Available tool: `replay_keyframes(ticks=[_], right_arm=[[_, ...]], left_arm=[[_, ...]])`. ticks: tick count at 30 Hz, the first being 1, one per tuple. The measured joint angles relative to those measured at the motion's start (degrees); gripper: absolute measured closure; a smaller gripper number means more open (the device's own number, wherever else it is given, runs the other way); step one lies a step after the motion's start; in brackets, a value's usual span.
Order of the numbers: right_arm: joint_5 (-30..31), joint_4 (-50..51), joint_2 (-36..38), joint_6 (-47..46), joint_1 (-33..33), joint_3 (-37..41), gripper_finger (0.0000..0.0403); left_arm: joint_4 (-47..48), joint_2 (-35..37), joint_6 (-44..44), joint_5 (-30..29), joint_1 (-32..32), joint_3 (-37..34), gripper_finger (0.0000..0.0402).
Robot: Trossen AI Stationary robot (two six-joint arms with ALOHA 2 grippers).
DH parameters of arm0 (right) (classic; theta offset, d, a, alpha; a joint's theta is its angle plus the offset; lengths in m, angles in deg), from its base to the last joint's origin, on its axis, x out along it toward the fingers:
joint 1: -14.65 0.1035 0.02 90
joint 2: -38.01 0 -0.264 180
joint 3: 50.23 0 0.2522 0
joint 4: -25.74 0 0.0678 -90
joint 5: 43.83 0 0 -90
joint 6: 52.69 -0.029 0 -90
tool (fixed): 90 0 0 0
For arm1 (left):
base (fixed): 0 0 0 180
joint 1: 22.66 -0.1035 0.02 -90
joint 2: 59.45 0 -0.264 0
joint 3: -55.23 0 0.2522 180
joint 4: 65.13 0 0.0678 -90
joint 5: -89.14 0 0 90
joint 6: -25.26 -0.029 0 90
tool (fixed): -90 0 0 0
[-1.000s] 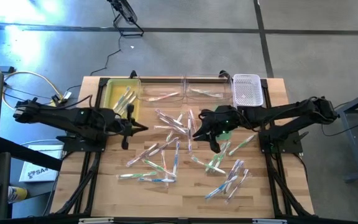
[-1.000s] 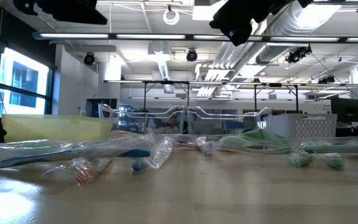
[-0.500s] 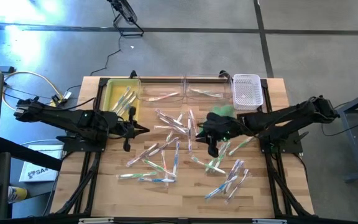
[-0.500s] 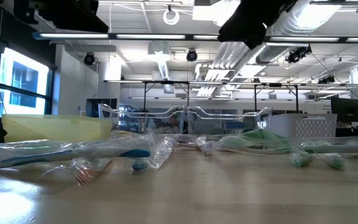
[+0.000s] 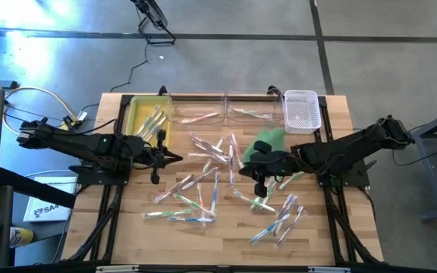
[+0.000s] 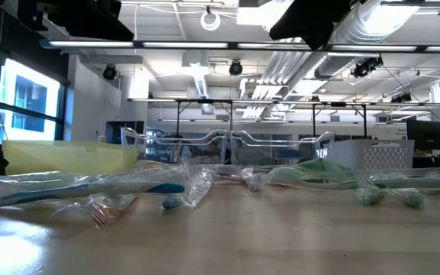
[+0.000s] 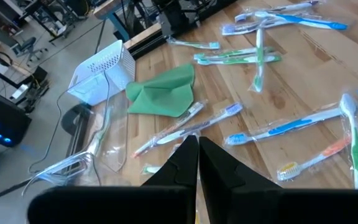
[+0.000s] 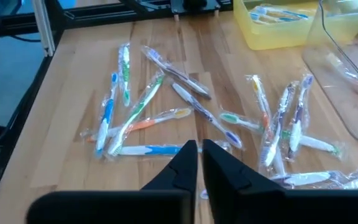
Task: Pick & Place Toothbrushes
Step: Put the green toothbrush into the right transparent bin
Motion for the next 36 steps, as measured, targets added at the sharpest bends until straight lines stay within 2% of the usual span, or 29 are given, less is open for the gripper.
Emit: replay_keyframes(ticks=[3, 6, 11, 15, 18, 22, 31, 36], right_arm=[[2.9, 2.0, -0.9, 0.1, 1.0, -2.4, 0.0397], [5.6, 8.3, -3.1, 0.2, 1.6, -6.8, 0.0400], [6.5, 18.9, -8.3, -0.8, 1.0, -13.8, 0.0399], [5.4, 22.9, -10.7, -6.6, 0.2, -15.5, 0.0400], [2.7, 24.7, -11.8, -10.2, 0.2, -15.5, 0.0399], [-2.4, 24.6, -12.5, -10.1, 0.2, -15.5, 0.0399], [-3.3, 22.8, -12.8, -10.0, 0.2, -15.5, 0.0396], [-3.2, 22.9, -14.8, -10.1, 0.2, -15.5, 0.0374]], left_arm=[[0.0, 0.0, 0.0, 0.0, 0.0, 0.0, 0.0392], [0.0, 0.0, 0.0, 0.0, 0.0, 0.0, 0.0392], [0.1, 0.0, 0.0, 0.0, 0.0, 0.0, 0.0392], [0.2, 0.0, 0.0, 0.0, 0.0, 0.0, 0.0392], [0.7, 0.0, 0.0, -0.1, 0.0, 0.0, 0.0392], [0.7, 0.0, -0.1, -0.1, 0.0, 0.0, 0.0392], [0.9, 0.0, -0.4, -0.1, 0.0, 0.0, 0.0392], [0.9, 0.0, -0.4, -0.1, 0.0, 0.0, 0.0392]])
